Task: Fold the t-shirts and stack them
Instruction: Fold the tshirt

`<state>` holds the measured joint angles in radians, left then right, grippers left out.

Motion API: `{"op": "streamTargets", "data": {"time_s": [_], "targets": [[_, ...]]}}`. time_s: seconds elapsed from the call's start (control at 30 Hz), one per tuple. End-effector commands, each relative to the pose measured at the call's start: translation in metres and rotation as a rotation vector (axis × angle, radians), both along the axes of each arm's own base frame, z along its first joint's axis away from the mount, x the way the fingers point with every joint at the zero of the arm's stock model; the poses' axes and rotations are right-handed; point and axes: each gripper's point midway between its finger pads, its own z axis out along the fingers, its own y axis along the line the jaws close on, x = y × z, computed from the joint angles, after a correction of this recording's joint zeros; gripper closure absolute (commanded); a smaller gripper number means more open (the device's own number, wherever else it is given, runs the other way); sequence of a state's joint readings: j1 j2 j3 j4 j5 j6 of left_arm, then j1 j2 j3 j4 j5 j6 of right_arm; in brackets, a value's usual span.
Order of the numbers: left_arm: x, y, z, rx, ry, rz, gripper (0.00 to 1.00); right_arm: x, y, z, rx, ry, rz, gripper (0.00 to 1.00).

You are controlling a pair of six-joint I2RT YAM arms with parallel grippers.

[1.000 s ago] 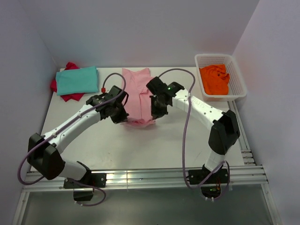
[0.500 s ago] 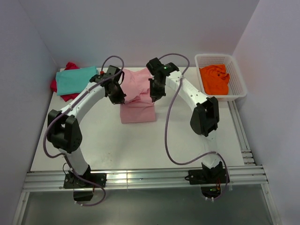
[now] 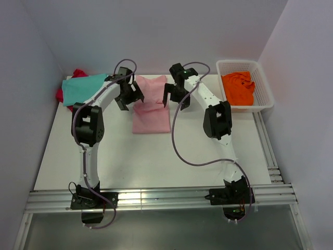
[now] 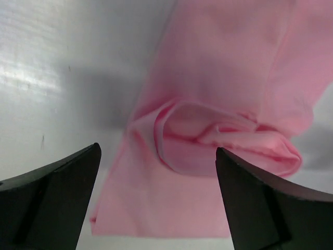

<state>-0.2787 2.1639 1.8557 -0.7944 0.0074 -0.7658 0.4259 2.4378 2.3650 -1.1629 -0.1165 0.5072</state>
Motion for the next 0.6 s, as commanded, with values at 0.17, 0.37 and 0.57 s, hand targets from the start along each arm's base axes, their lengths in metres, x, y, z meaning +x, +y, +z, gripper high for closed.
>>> {"op": "streamTargets", "data": {"time_s": [0.17,0.37,0.57], "targets": [[0.044,0.017,0.032,-0.038,-0.131,0.065,0.00,0.034,-0.043,0.016,0.041,-0.101,-0.097,0.00],[0.003,0.036,0.051,0.007,-0.149,0.094,0.00,-0.006,-0.056,0.036,0.085,-0.133,-0.107,0.00],[-0.070,0.038,0.015,0.006,-0.057,0.116,0.02,-0.052,-0.037,0.030,0.191,-0.107,-0.109,0.00]]}}
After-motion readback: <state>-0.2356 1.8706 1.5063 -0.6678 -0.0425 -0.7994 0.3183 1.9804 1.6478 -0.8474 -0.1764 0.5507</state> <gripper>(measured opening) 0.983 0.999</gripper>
